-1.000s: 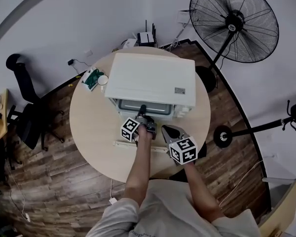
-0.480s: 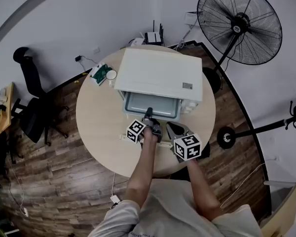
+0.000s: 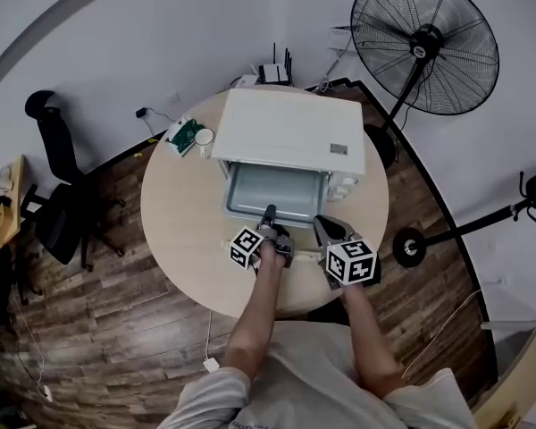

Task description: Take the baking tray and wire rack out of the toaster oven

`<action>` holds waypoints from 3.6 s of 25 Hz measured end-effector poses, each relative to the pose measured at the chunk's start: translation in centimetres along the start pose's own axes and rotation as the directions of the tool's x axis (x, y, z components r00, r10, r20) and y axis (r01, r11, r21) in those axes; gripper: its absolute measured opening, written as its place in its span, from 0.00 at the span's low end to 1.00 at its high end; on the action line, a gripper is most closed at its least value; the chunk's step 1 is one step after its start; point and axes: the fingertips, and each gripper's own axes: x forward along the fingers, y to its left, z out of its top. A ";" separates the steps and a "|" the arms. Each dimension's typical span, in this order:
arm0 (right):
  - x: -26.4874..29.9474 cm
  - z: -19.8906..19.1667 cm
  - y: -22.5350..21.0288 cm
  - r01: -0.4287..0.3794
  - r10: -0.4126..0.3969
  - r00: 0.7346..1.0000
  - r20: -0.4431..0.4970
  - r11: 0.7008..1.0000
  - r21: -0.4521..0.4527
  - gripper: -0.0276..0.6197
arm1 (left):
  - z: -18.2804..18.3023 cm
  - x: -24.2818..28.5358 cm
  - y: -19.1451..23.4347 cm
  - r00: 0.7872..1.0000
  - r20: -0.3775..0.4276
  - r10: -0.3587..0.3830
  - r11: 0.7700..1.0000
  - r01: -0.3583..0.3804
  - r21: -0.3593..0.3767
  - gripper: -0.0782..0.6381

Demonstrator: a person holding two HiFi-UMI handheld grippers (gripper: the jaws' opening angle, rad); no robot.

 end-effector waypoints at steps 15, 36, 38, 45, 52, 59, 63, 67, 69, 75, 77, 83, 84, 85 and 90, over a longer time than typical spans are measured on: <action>3.3 0.3 5.4 -0.093 0.092 0.996 -0.024 0.994 -0.053 0.04 | 0.9 -7.3 0.9 0.993 -0.105 -0.056 0.998 0.060 0.035 0.26; 6.4 -3.6 14.7 -0.276 0.261 0.957 -0.127 0.954 -0.115 0.04 | 8.3 -18.1 5.6 0.999 0.034 -0.038 0.999 0.038 -0.001 0.27; 6.4 -3.7 15.5 -0.293 0.276 0.952 -0.135 0.948 -0.126 0.04 | 9.2 -19.2 5.9 0.997 0.063 -0.034 0.999 0.034 -0.007 0.27; 6.5 -4.6 17.4 -0.321 0.302 0.941 -0.153 0.940 -0.114 0.04 | 13.8 -23.9 6.8 0.981 0.191 -0.033 0.999 0.037 -0.016 0.27; 6.8 -7.5 20.6 -0.383 0.356 0.912 -0.203 0.918 -0.108 0.04 | 18.5 -30.8 8.3 0.933 0.359 -0.026 0.997 0.052 -0.065 0.27; 7.2 -6.9 20.7 -0.402 0.374 0.905 -0.201 0.908 -0.121 0.04 | 23.1 -36.3 12.2 0.840 0.542 0.032 0.993 0.035 -0.112 0.27; 7.1 -6.1 19.1 -0.381 0.352 0.915 -0.199 0.915 -0.135 0.04 | 25.0 -37.3 15.0 0.815 0.574 0.072 0.993 -0.002 -0.121 0.27; 7.2 -6.2 17.2 -0.356 0.324 0.923 -0.209 0.924 -0.139 0.04 | 25.9 -38.0 17.4 0.800 0.590 0.109 0.988 -0.023 -0.151 0.27; 7.1 -6.2 16.7 -0.349 0.315 0.924 -0.215 0.926 -0.142 0.04 | 26.1 -38.1 18.1 0.801 0.587 0.116 0.988 -0.030 -0.154 0.27; 7.1 -6.8 16.7 -0.351 0.308 0.920 -0.243 0.922 -0.161 0.04 | 26.3 -36.5 19.2 0.880 0.463 0.102 0.992 -0.053 -0.116 0.27; 6.9 -7.1 16.8 -0.354 0.308 0.918 -0.251 0.920 -0.167 0.04 | 26.0 -36.0 19.4 0.929 0.350 0.116 0.993 -0.102 -0.059 0.26; 6.6 -7.6 16.1 -0.337 0.285 0.921 -0.267 0.925 -0.177 0.04 | 24.9 -34.9 20.1 0.972 0.004 0.236 0.965 -0.235 0.116 0.25; 6.6 -7.9 15.9 -0.334 0.279 0.920 -0.274 0.925 -0.179 0.04 | 25.0 -34.7 20.1 0.970 -0.019 0.244 0.962 -0.239 0.131 0.25; 6.5 -8.1 15.8 -0.331 0.275 0.920 -0.279 0.926 -0.180 0.04 | 25.2 -34.5 20.2 0.966 -0.033 0.257 0.957 -0.250 0.148 0.25; 6.7 -9.0 16.8 -0.338 0.277 0.914 -0.297 0.924 -0.178 0.04 | 27.4 -33.4 20.2 0.923 -0.080 0.377 0.894 -0.340 0.292 0.25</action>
